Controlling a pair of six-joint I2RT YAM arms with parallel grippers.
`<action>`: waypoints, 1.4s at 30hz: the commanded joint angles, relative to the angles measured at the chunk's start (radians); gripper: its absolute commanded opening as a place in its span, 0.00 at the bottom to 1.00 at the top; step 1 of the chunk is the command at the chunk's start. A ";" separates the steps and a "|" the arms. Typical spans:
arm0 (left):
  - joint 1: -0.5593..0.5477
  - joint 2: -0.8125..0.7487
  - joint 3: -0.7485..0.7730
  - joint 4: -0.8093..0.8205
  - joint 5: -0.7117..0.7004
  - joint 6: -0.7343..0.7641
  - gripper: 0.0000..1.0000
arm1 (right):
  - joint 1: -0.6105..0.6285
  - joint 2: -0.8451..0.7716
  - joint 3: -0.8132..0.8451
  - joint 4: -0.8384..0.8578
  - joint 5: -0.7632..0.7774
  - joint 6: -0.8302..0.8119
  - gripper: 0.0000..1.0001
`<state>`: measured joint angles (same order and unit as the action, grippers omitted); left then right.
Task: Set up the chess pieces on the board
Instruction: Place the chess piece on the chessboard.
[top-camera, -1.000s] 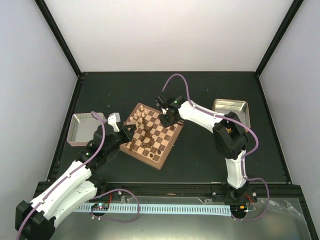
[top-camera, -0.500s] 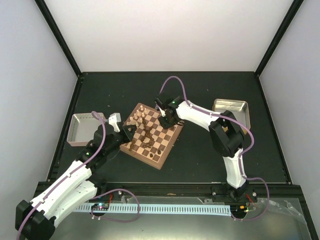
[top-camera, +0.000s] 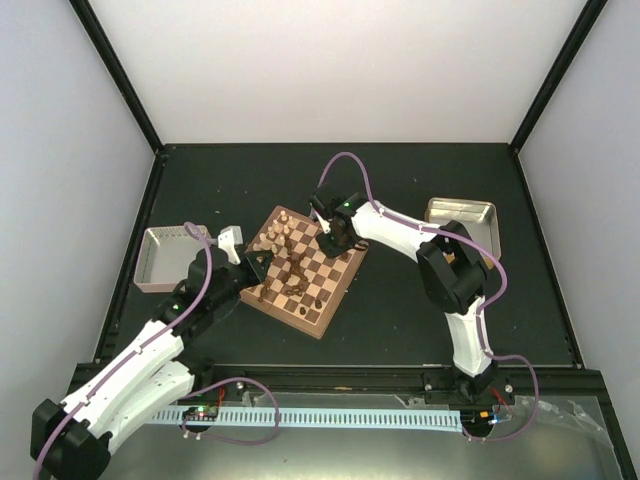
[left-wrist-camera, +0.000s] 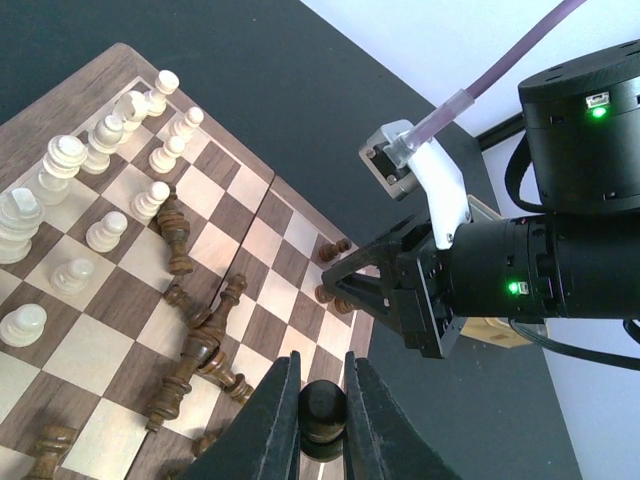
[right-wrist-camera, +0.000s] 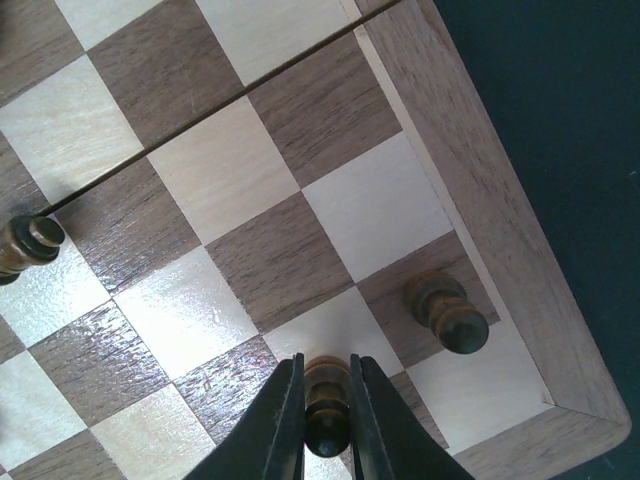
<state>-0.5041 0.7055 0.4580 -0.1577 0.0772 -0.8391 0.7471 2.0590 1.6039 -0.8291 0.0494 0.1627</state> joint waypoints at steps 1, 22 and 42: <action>0.006 0.005 0.038 -0.002 0.012 0.015 0.09 | 0.002 -0.006 0.019 0.021 0.011 -0.007 0.13; 0.006 0.028 0.038 0.007 0.052 0.030 0.10 | 0.002 -0.054 0.006 0.056 0.009 0.016 0.27; 0.009 0.094 0.113 0.153 0.336 -0.184 0.11 | 0.028 -0.625 -0.541 0.639 -0.529 -0.071 0.58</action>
<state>-0.5037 0.7898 0.4965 -0.0658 0.3202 -0.9272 0.7525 1.4906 1.1271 -0.3847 -0.2657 0.1593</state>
